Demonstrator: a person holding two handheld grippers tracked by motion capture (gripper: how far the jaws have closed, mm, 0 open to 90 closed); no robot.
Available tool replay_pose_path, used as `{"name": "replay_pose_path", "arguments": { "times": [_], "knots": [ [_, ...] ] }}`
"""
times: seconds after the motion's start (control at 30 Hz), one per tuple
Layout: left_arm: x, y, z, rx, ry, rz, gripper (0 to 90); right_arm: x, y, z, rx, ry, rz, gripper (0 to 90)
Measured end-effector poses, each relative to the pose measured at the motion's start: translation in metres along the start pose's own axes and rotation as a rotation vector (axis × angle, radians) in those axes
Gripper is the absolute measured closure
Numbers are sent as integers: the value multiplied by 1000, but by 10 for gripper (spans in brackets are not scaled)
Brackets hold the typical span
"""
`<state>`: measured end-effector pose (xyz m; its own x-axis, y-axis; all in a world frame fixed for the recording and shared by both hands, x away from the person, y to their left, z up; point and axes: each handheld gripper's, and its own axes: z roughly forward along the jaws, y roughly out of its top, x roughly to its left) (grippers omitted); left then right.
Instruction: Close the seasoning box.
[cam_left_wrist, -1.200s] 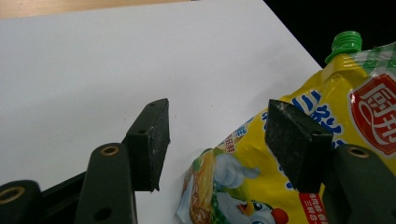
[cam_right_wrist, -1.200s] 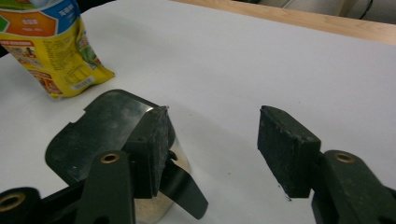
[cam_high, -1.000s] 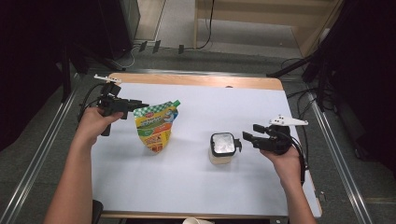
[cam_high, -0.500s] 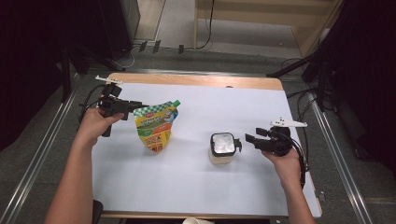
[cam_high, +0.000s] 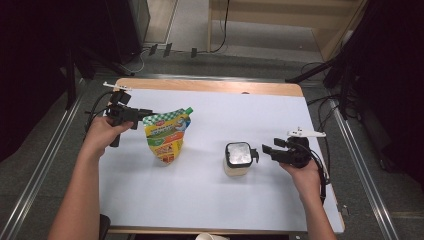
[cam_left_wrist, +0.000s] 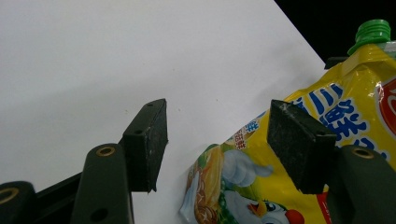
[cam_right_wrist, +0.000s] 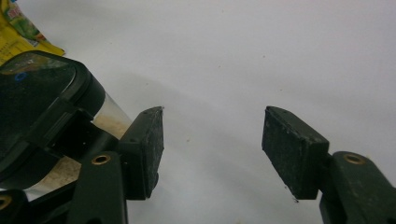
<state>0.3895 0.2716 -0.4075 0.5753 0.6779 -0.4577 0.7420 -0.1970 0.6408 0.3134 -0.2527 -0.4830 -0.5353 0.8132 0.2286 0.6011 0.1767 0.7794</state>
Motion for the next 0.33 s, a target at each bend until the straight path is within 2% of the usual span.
{"name": "replay_pose_path", "arguments": {
  "times": [0.2, 0.23, 0.33],
  "knots": [
    [3, -1, -1, -12, -7, -19, 380, 1, -1, 2, 1, -11, -13, 366],
    [4, -1, -2, -21, -19, -33, 376, 0, -1, 2, 1, -12, -12, 366],
    [5, -1, -3, -26, -35, -37, 349, -1, -2, 1, -3, -10, -9, 361]
  ]
}}
